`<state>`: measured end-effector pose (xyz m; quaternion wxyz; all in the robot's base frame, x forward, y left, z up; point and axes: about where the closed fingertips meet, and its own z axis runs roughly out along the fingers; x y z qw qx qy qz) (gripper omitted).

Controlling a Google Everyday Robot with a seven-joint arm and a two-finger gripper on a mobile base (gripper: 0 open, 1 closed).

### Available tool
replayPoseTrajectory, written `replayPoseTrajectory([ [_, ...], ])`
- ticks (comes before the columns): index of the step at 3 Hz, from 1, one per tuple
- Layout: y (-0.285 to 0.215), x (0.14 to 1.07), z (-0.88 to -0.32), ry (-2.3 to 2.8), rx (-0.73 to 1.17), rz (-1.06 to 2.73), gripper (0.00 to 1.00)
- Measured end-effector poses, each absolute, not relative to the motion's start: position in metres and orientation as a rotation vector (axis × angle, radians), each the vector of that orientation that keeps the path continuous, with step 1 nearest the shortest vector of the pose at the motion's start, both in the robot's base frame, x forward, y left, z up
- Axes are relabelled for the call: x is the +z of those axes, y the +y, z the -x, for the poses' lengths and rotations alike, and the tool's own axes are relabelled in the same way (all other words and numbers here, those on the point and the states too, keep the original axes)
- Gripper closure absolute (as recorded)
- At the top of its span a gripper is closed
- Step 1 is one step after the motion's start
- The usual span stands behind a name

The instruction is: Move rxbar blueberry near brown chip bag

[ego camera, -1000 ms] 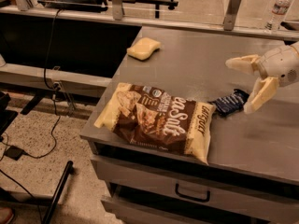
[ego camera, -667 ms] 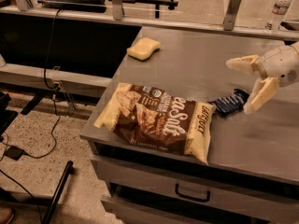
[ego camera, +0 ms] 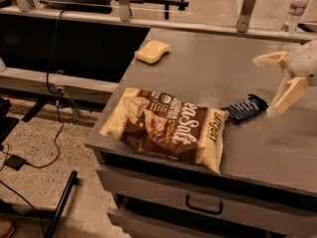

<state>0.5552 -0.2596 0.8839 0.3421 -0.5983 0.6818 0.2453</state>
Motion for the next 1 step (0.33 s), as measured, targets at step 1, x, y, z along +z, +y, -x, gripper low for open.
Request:
replayPoseTrajectory([
  [1,-0.2596,0.8839,-0.5553,1.773,0.638,1.556,0.00],
])
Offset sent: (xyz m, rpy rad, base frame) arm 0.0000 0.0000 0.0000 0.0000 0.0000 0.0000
